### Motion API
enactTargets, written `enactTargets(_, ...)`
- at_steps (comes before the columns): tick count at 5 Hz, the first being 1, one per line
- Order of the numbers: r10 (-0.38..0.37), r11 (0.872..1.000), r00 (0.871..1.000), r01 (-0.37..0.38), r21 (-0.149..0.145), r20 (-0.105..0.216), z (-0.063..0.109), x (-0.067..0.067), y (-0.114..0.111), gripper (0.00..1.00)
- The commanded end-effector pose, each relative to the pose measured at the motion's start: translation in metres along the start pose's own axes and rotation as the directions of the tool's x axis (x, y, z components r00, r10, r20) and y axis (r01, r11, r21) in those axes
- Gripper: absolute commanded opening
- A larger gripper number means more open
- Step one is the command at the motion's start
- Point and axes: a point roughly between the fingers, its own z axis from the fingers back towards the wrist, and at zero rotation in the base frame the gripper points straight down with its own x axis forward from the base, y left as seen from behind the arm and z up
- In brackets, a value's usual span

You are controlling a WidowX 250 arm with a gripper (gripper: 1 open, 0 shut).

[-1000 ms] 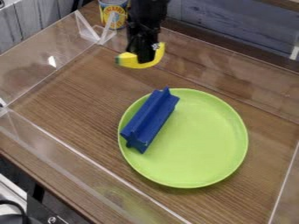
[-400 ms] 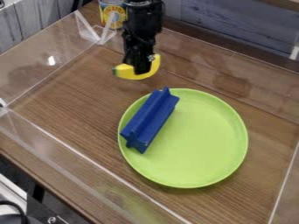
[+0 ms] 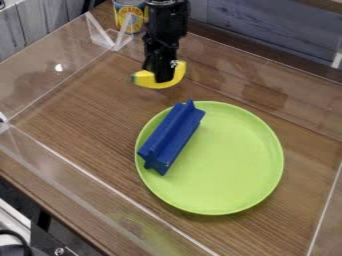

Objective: Put the banana in the green plate

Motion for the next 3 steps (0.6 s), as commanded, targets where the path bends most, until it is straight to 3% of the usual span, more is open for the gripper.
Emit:
enactTargets(1, 0.010, 0.999, 0.999, -0.012, 0.043, 0.044, 0.025, 0.010, -0.002, 0.00)
enactTargets(3, -0.084, 0.996, 0.996, 0.083, 0.039, 0.028, 0.020, -0.007, 0.015, 0.00)
